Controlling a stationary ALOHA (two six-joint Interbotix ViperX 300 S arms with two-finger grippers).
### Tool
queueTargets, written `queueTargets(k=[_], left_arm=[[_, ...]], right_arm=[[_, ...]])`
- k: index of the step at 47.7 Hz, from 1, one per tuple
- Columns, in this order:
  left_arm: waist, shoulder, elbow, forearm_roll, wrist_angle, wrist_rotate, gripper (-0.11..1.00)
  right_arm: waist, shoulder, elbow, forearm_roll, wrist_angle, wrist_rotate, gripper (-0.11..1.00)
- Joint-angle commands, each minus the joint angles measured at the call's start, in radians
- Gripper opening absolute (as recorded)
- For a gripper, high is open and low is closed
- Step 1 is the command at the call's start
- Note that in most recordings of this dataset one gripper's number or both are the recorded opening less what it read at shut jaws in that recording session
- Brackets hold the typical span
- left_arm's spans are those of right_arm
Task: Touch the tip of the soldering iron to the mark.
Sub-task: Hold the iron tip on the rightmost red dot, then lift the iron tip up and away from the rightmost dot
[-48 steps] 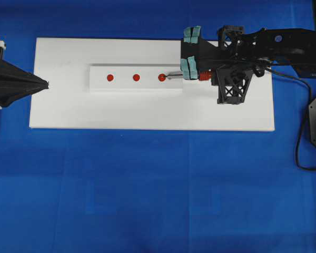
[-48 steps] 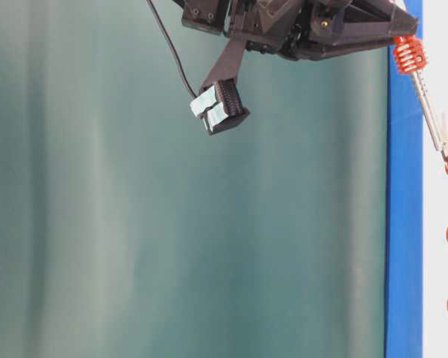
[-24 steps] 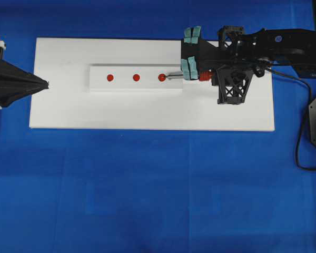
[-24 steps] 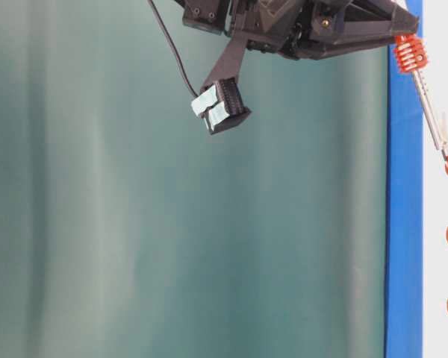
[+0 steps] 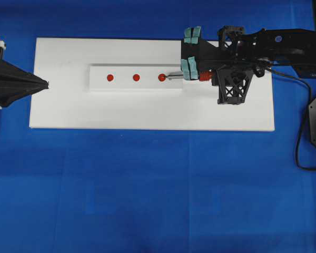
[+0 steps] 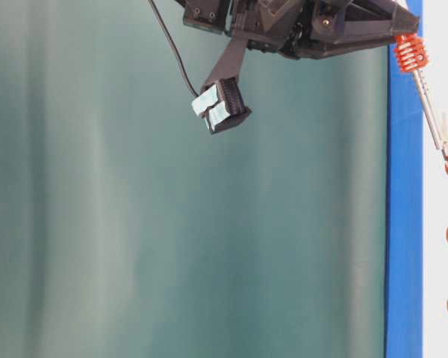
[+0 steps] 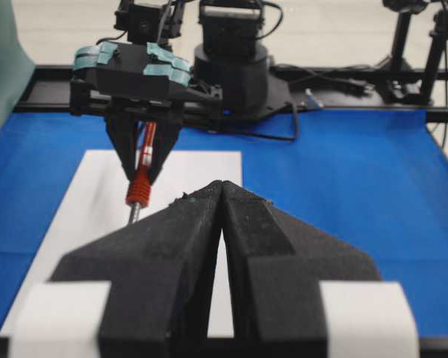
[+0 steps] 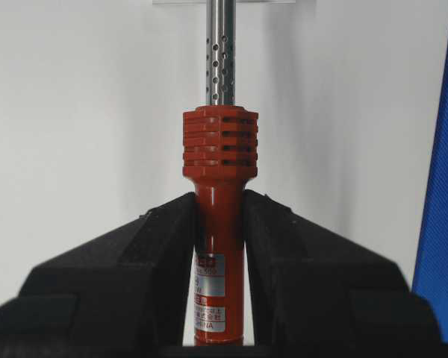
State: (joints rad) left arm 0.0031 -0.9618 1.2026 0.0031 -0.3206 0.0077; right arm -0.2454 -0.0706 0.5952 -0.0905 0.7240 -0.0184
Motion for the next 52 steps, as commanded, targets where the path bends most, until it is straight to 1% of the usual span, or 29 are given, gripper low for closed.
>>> queueTargets(k=[1, 8, 21, 29, 52], left_arm=[[0.000, 0.006, -0.011, 0.002, -0.009, -0.002, 0.02], [0.002, 0.008, -0.011, 0.002, -0.009, -0.002, 0.02], [0.002, 0.006, -0.011, 0.002, -0.009, -0.003, 0.02], [0.000, 0.006, -0.012, 0.002, -0.009, -0.006, 0.02], [0.000, 0.005, -0.012, 0.002, -0.009, -0.011, 0.02]], right_arm=[[-0.002, -0.015, -0.021, 0.003, -0.003, -0.002, 0.07], [-0.002, -0.041, -0.040, 0.002, 0.017, -0.003, 0.07], [-0.002, -0.126, -0.112, 0.000, 0.133, -0.003, 0.07], [-0.002, -0.169, -0.140, 0.000, 0.183, -0.002, 0.07], [-0.002, -0.183, -0.138, -0.002, 0.186, -0.002, 0.07]])
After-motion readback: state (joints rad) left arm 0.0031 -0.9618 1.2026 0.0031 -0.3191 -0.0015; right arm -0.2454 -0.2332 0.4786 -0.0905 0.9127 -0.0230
